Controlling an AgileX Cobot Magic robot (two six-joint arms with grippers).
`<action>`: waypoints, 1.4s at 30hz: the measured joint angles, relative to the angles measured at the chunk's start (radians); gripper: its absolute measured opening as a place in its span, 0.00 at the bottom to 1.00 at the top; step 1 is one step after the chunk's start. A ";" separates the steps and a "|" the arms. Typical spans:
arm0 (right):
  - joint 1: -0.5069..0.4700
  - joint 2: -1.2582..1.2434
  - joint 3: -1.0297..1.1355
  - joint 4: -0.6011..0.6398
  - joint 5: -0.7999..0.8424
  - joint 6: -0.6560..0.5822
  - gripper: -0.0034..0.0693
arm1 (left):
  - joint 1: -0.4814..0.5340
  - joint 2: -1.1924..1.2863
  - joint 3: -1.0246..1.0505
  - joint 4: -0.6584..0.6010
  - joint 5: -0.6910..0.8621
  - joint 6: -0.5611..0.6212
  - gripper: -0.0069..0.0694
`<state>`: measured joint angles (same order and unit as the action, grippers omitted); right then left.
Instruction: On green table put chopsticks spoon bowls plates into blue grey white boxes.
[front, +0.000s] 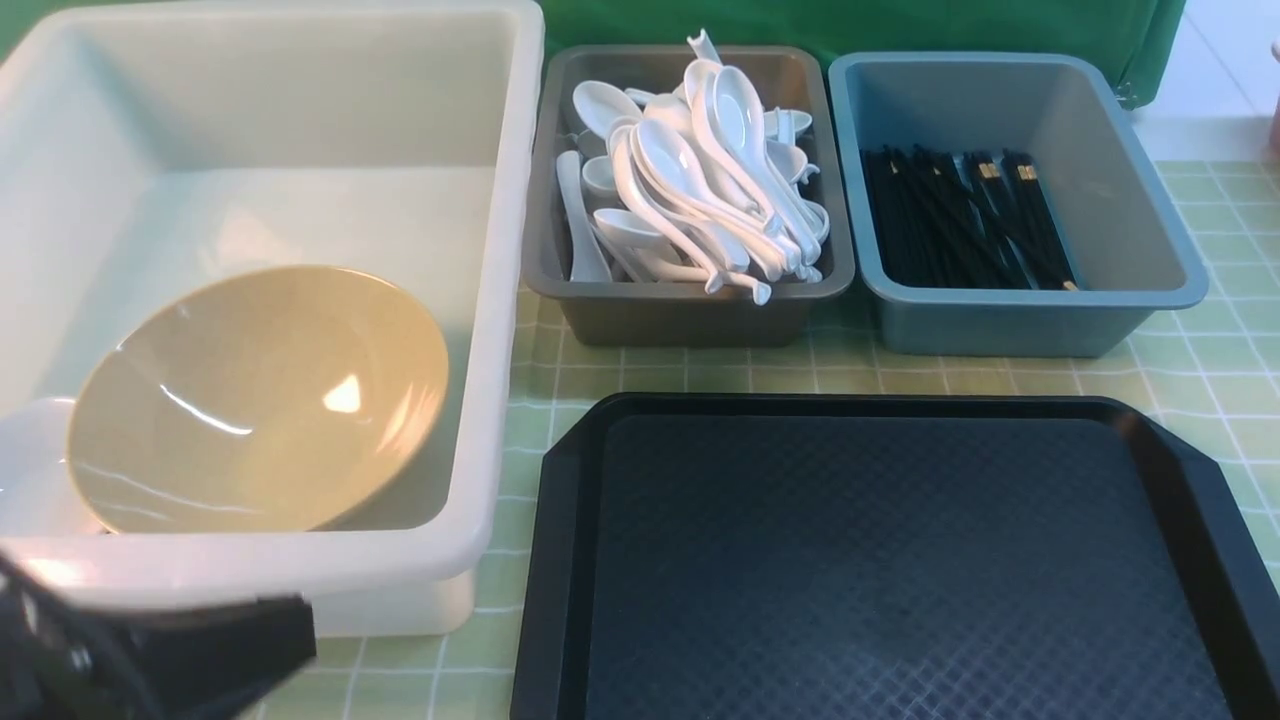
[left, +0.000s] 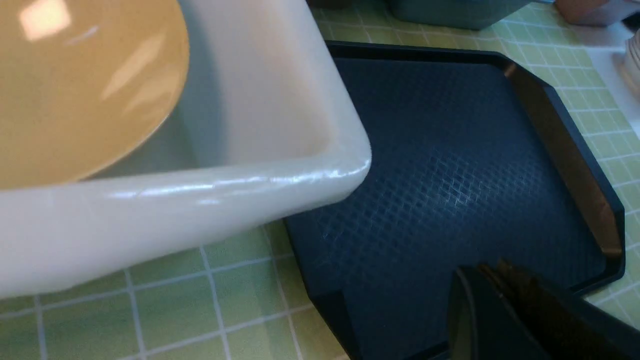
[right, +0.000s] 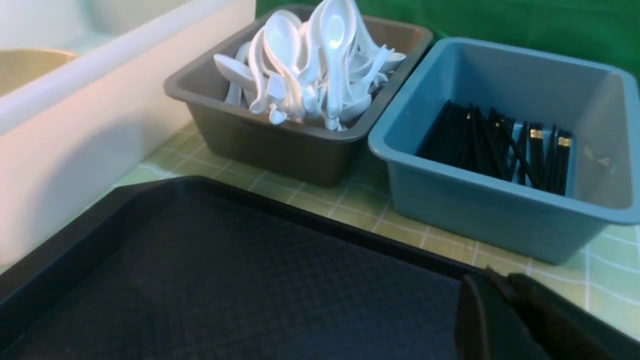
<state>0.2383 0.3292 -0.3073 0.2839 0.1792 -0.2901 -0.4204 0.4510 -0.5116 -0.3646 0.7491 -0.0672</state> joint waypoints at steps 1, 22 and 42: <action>0.000 -0.006 0.003 0.000 -0.001 0.000 0.12 | -0.001 -0.012 0.012 0.000 -0.013 0.000 0.09; 0.000 -0.013 0.010 0.006 -0.014 0.001 0.08 | -0.003 -0.045 0.060 -0.007 -0.017 0.000 0.09; 0.000 -0.013 0.012 0.006 -0.008 0.001 0.10 | 0.186 -0.299 0.128 0.498 -0.236 0.159 0.09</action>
<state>0.2383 0.3162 -0.2949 0.2903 0.1713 -0.2889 -0.2345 0.1519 -0.3834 0.1336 0.5131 0.0913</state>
